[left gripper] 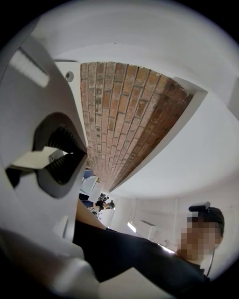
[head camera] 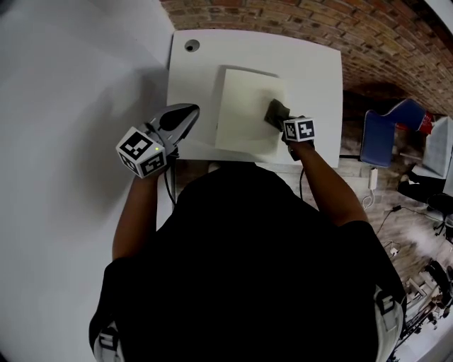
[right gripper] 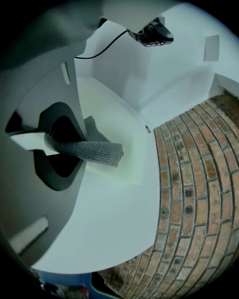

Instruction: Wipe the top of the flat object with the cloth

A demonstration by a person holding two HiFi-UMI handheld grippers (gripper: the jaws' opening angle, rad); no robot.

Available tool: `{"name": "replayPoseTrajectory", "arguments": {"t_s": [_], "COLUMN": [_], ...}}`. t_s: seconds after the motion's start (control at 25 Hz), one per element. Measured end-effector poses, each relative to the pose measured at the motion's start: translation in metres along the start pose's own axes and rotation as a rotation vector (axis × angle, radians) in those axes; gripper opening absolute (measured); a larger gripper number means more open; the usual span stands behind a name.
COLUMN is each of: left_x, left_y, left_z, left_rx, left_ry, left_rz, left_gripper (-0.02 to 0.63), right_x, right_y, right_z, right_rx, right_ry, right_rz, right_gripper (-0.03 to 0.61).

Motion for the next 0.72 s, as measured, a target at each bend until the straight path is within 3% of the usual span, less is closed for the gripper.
{"name": "replayPoseTrajectory", "arguments": {"t_s": [0.16, 0.44, 0.72], "left_x": [-0.002, -0.008, -0.022], "left_y": [0.000, 0.002, 0.009], "left_z": [-0.001, -0.010, -0.016], "left_rx": [-0.001, -0.020, -0.035], "left_ry": [-0.006, -0.004, 0.000], "left_rz": [0.000, 0.018, 0.049], "left_gripper": [0.002, 0.002, 0.002], "right_x": [-0.009, -0.012, 0.034], "right_y": [0.006, 0.057, 0.141], "right_z": [0.005, 0.030, 0.030], "right_rx": [0.010, -0.005, -0.106], "right_ry": [-0.043, -0.170, -0.085], "right_rz": [0.019, 0.206, 0.381], "right_gripper": [0.015, 0.015, 0.015]}}
Point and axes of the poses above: the fingertips, and each gripper's own axes: x forward along the fingers, y to its left, z out of its top, the point moved 6 cm from there along -x, backward along the fingers, and after that the axes turned 11 degrees about z, right-handed, at the moved point
